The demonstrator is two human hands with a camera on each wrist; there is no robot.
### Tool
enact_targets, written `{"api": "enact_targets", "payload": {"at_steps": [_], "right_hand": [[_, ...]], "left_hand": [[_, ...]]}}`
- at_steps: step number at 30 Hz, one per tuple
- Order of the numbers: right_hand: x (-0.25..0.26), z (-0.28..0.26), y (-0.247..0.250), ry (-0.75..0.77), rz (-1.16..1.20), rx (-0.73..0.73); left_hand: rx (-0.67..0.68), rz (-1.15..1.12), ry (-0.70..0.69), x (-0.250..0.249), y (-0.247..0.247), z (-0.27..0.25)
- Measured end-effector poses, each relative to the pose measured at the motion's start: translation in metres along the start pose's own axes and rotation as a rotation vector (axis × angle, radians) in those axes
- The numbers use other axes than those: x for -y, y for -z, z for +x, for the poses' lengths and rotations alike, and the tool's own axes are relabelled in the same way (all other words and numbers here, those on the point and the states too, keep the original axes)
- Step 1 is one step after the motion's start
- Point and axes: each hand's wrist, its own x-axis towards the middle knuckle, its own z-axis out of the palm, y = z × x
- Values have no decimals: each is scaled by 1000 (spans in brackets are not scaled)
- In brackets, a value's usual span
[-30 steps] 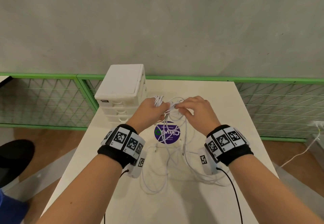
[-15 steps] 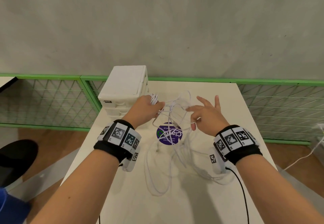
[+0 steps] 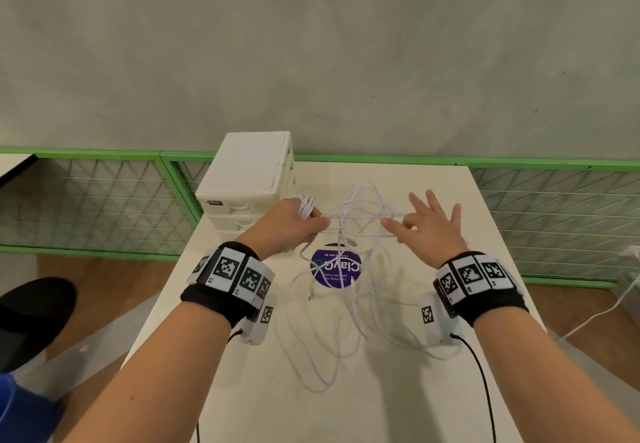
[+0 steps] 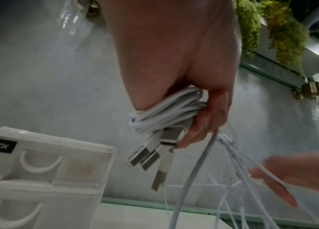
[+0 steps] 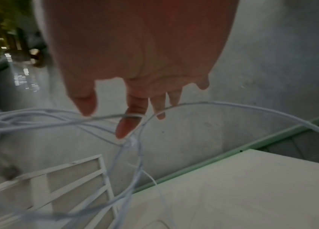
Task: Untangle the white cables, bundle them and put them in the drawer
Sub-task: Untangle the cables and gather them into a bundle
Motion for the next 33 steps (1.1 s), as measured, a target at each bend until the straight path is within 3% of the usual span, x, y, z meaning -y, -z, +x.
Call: {"api": "enact_targets", "payload": {"at_steps": [6, 10, 12, 22, 27, 33], "right_hand": [[-4, 3, -16, -47, -16, -33], [13, -1, -29, 231, 215, -397], [24, -6, -32, 334, 286, -487], [41, -11, -29, 315, 406, -442], [43, -15, -28, 207, 579, -188], [44, -18, -20, 168, 830, -84]], "left_hand": [[16, -44, 40, 2, -10, -1], [9, 10, -16, 2, -16, 2], [5, -2, -23, 0, -17, 2], [-56, -149, -10, 1, -15, 0], [-198, -71, -19, 3, -19, 6], [-288, -76, -24, 0, -23, 9]]}}
